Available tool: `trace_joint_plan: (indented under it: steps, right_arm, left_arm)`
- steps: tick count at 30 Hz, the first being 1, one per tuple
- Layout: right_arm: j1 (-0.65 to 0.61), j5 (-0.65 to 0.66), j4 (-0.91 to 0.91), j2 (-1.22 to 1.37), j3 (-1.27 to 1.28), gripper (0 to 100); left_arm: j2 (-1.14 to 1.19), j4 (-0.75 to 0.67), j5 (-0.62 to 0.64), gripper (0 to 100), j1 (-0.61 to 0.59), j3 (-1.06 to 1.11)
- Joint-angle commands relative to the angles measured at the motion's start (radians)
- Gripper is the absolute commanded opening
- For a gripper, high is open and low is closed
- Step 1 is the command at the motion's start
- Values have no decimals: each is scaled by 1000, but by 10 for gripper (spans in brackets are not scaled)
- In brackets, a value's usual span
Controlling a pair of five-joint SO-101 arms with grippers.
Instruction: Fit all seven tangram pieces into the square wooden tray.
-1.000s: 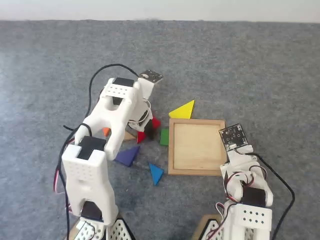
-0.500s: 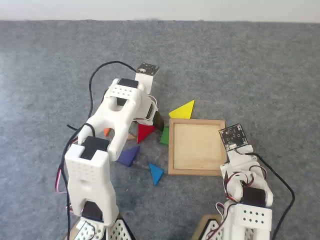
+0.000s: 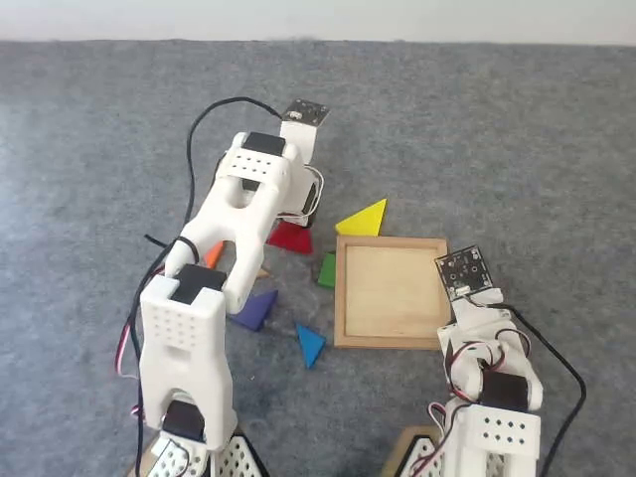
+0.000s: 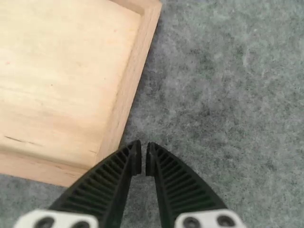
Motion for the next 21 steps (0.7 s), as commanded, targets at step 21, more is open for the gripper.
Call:
trace_joint_plan:
  steps: [21]
  right_arm:
    - [1, -3, -19, -10, 17, 39]
  left_arm:
    - [-790, 40, -141, 84, 20, 607]
